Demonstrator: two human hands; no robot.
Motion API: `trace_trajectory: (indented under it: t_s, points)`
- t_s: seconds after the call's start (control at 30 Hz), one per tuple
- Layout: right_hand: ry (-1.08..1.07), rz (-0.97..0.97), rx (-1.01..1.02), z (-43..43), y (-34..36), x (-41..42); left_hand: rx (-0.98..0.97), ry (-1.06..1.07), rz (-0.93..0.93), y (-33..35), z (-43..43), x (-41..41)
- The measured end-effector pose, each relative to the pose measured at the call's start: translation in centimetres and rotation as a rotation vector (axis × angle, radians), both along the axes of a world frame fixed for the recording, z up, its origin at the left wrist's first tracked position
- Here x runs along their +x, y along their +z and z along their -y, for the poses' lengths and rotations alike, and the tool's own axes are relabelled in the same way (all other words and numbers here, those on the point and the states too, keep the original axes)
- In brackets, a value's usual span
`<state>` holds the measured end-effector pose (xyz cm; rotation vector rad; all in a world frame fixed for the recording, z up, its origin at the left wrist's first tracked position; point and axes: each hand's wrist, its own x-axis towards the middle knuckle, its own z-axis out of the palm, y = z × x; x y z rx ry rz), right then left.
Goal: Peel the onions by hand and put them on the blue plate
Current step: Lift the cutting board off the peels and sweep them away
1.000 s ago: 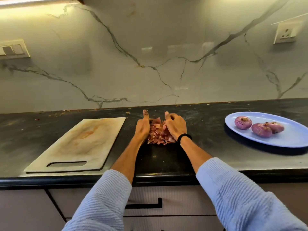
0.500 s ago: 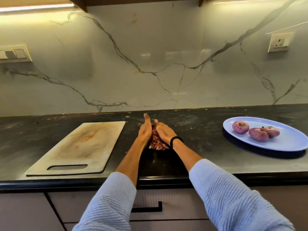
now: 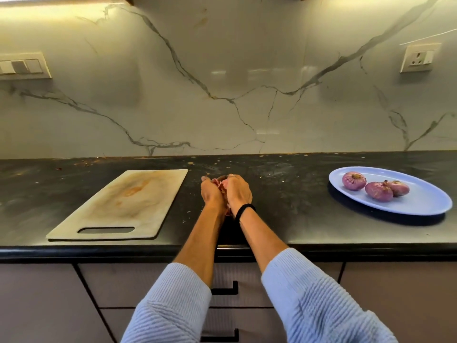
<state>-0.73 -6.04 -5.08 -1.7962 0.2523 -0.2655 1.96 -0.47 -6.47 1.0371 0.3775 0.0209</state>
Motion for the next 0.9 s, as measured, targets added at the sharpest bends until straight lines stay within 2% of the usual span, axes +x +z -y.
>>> trace_trajectory:
  t_s: [0.1,0.23,0.3,0.47,0.67,0.9]
  points:
    - [-0.024,-0.026,0.219,-0.4,-0.1,-0.5,-0.139,0.0,0.04,0.2,0.2,-1.5]
    - [0.022,-0.048,0.679,-0.6,0.4,-2.4,-0.249,0.022,0.118,1.1,0.3,-4.3]
    - [0.035,-0.036,0.815,-0.8,0.8,-3.5,-0.323,0.031,0.159,1.4,0.1,-5.4]
    - [0.041,-0.043,0.943,-2.5,1.2,-5.9,-0.435,0.069,0.191,1.7,-1.5,-8.5]
    - [0.171,0.0,1.046,-7.1,1.3,-8.8,-0.485,0.129,0.281,2.7,-5.7,-13.5]
    - [0.389,-0.028,1.171,-14.0,-1.8,-15.3,-0.425,0.282,0.325,0.5,-12.4,-20.6]
